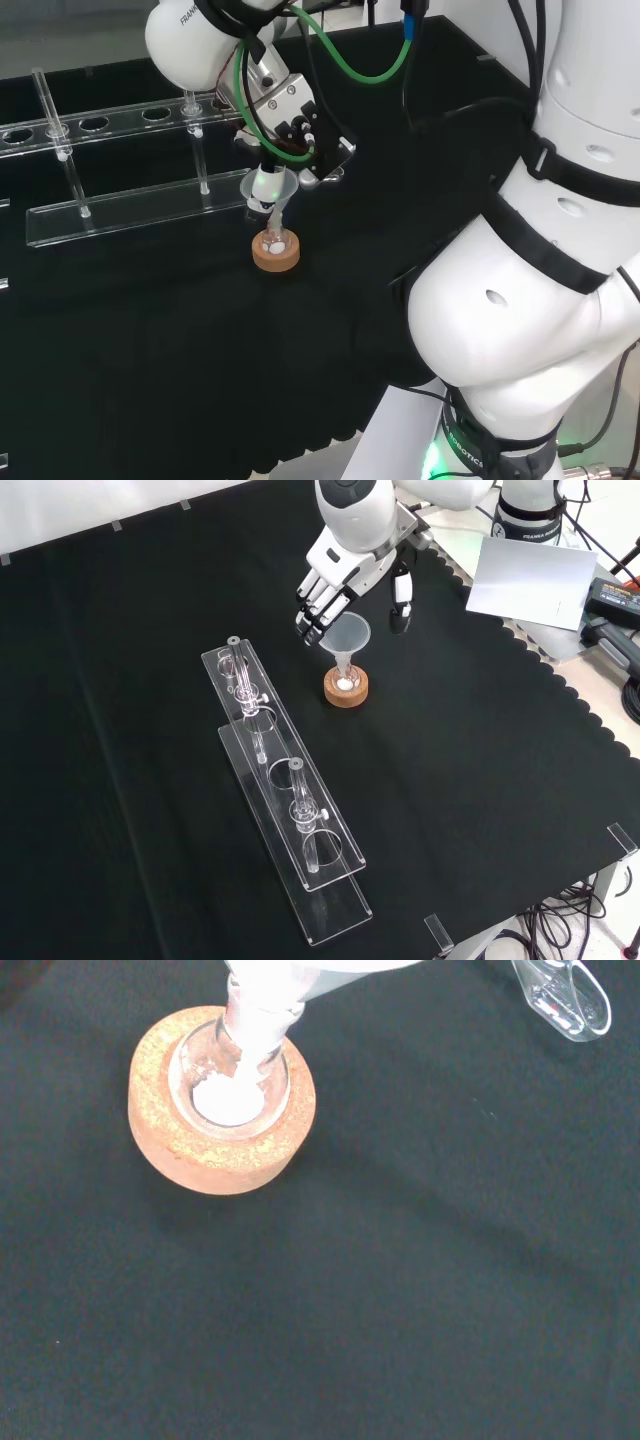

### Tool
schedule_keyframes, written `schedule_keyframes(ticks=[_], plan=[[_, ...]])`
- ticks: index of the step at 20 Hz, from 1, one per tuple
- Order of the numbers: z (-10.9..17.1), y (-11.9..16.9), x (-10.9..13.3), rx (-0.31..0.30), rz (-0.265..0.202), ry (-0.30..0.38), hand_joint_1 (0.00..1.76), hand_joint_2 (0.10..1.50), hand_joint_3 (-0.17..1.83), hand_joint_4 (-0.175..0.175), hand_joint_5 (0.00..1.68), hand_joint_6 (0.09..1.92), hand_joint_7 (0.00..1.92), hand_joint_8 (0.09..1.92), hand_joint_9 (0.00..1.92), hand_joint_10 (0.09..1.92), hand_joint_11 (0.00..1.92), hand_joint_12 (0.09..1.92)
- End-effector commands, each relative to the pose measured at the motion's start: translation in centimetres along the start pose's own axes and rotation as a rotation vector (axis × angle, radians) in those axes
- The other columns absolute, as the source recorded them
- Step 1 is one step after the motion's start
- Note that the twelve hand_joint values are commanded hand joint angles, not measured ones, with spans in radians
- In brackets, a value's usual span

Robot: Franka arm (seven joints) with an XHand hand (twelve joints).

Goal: Remove the funnel from the round-bottom flask.

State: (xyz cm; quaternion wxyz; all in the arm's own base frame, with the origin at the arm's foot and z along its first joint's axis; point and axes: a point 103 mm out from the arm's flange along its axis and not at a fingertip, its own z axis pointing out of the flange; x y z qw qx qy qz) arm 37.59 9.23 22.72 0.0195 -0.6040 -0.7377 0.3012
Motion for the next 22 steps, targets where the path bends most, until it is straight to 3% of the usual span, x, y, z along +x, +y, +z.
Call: schedule_keyframes(ticks=[1, 5, 7, 22], plan=[[0.8, 0.9, -0.3, 0.016, -0.003, -0.006, 0.60, 0.65, 0.17, 0.041, 0.02, 0.09, 0.00, 0.44, 0.40, 0.10, 0.33, 1.49], [1.4, 1.5, -0.2, 0.017, -0.007, -0.003, 0.61, 0.68, 0.13, 0.040, 0.05, 0.09, 0.00, 0.50, 0.19, 0.67, 0.35, 1.49], [1.5, 1.6, -0.3, 0.016, -0.009, -0.001, 0.62, 0.68, 0.12, 0.040, 0.06, 0.09, 0.00, 0.52, 0.16, 0.77, 0.36, 1.49], [2.5, 2.5, 0.1, 0.023, -0.019, -0.002, 0.64, 0.70, 0.14, 0.034, 0.16, 0.09, 0.07, 0.63, 0.29, 0.76, 0.40, 1.46]])
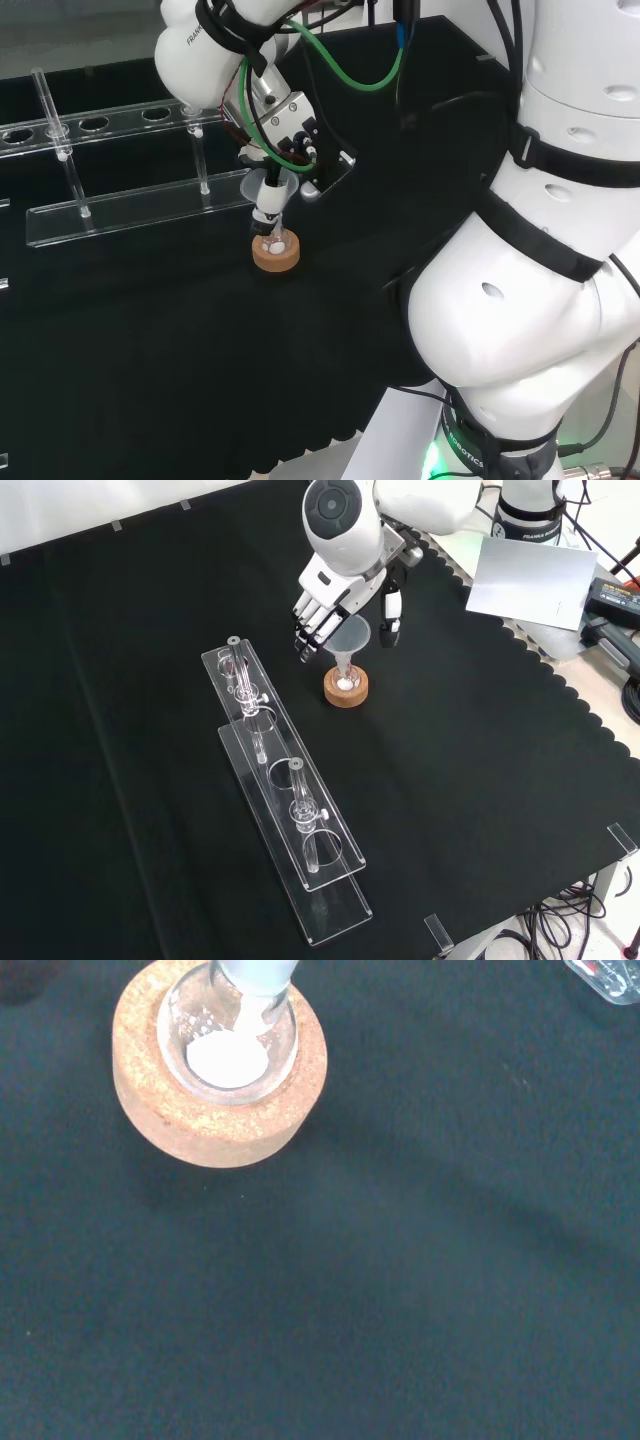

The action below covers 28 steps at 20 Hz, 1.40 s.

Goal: Remove the funnel from the round-bottom flask.

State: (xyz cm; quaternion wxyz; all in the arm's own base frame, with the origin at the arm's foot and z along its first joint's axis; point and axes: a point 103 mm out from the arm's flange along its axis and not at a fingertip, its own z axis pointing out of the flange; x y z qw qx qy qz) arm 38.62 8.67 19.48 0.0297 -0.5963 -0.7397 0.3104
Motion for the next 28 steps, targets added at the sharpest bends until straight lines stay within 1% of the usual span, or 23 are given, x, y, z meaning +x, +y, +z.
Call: schedule_keyframes(ticks=[1, 5, 7, 10, 14, 18, 22, 26, 28], plan=[[0.0, 0.2, -0.2, -0.003, 0.003, -0.004, 0.64, 0.70, 0.15, 0.033, 0.17, 0.09, 0.09, 0.64, 0.31, 0.75, 0.41, 1.46], [-0.1, 0.3, 0.2, -0.016, 0.017, -0.011, 0.65, 0.70, 0.17, 0.030, 0.24, 0.09, 0.15, 0.64, 0.40, 0.70, 0.43, 1.44], [0.1, 0.4, 0.2, -0.018, 0.021, -0.009, 0.66, 0.71, 0.19, 0.024, 0.31, 0.09, 0.25, 0.63, 0.51, 0.64, 0.45, 1.43], [0.3, 0.3, 0.1, -0.038, 0.032, -0.022, 0.68, 0.72, 0.24, 0.017, 0.38, 0.09, 0.39, 0.62, 0.67, 0.55, 0.49, 1.40], [-0.2, 0.1, 0.0, -0.092, 0.056, -0.048, 0.75, 0.74, 0.33, 0.008, 0.47, 0.09, 0.57, 0.61, 0.88, 0.47, 0.57, 1.34], [-1.1, -0.3, -0.3, -0.124, 0.068, -0.071, 0.81, 0.75, 0.43, -0.001, 0.54, 0.09, 0.67, 0.59, 1.02, 0.40, 0.63, 1.29], [-1.8, -0.7, -0.5, -0.122, 0.069, -0.070, 0.86, 0.76, 0.49, 0.001, 0.65, 0.09, 0.74, 0.58, 1.11, 0.38, 0.67, 1.26], [-2.4, -1.3, -0.8, -0.094, 0.073, -0.062, 0.87, 0.76, 0.50, 0.003, 0.68, 0.10, 0.75, 0.58, 1.14, 0.37, 0.69, 1.26], [-2.9, -1.7, -1.1, -0.090, 0.078, -0.066, 0.87, 0.76, 0.51, 0.004, 0.69, 0.11, 0.76, 0.58, 1.15, 0.37, 0.70, 1.25]])
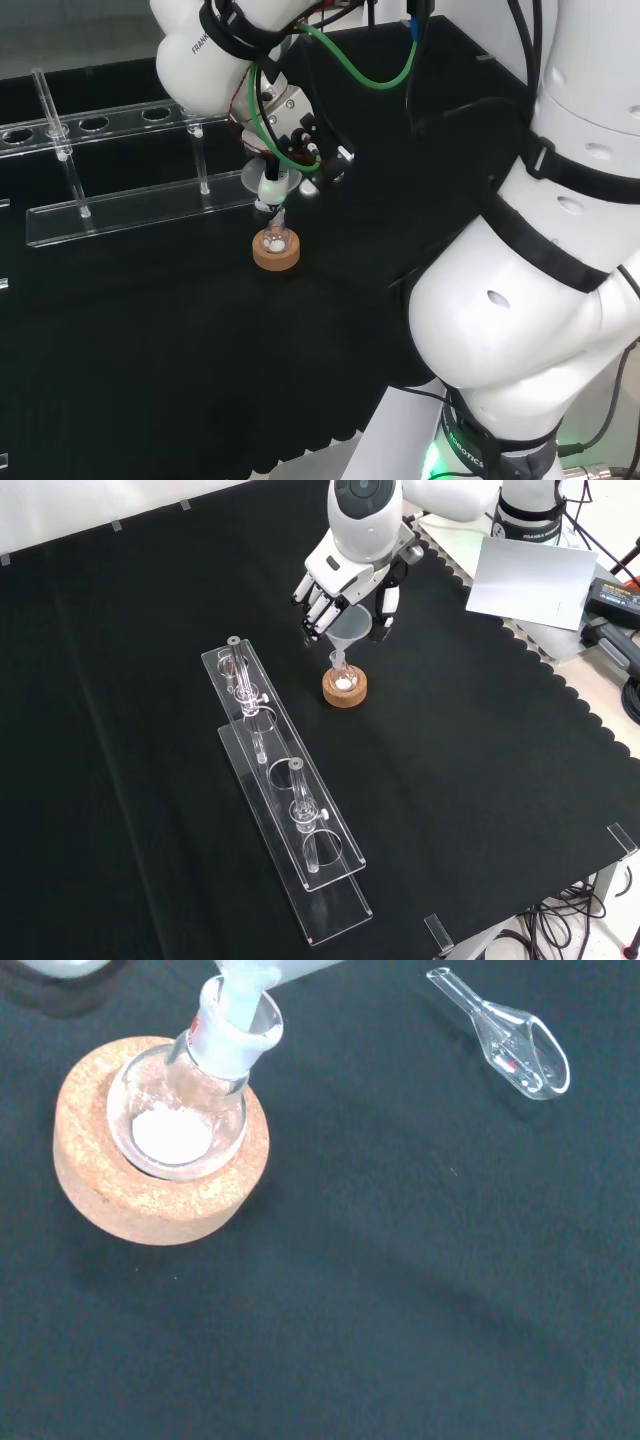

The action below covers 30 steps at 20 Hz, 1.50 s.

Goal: Remove the funnel from the round-bottom flask.

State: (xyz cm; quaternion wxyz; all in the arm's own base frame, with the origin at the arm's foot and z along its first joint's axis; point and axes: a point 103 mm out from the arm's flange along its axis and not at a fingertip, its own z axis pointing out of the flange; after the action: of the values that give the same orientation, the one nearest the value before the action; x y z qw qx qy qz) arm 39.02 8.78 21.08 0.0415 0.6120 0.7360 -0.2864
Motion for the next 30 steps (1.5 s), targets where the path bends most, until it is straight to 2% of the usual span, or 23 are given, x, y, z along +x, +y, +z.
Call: schedule_keyframes(ticks=[1, 9, 13, 20, 30], plan=[[-1.8, -1.3, -0.9, 0.031, 0.010, 0.000, 0.87, 0.75, 0.52, 0.004, 0.69, 0.11, 0.76, 0.58, 1.15, 0.36, 0.71, 1.24], [-5.0, -4.0, -2.3, -0.020, 0.037, -0.009, 0.86, 0.75, 0.53, 0.000, 0.67, 0.11, 0.77, 0.58, 1.17, 0.35, 0.72, 1.24], [-6.3, -5.0, -2.5, -0.037, 0.039, 0.007, 0.86, 0.75, 0.53, 0.000, 0.66, 0.11, 0.77, 0.58, 1.18, 0.35, 0.72, 1.24], [-8.2, -6.1, -2.6, -0.071, 0.037, 0.038, 0.85, 0.74, 0.54, -0.001, 0.66, 0.12, 0.77, 0.58, 1.19, 0.34, 0.73, 1.23], [-11.8, -7.0, -4.1, -0.117, 0.058, 0.060, 0.85, 0.74, 0.55, -0.001, 0.65, 0.13, 0.76, 0.58, 1.19, 0.33, 0.74, 1.23]])
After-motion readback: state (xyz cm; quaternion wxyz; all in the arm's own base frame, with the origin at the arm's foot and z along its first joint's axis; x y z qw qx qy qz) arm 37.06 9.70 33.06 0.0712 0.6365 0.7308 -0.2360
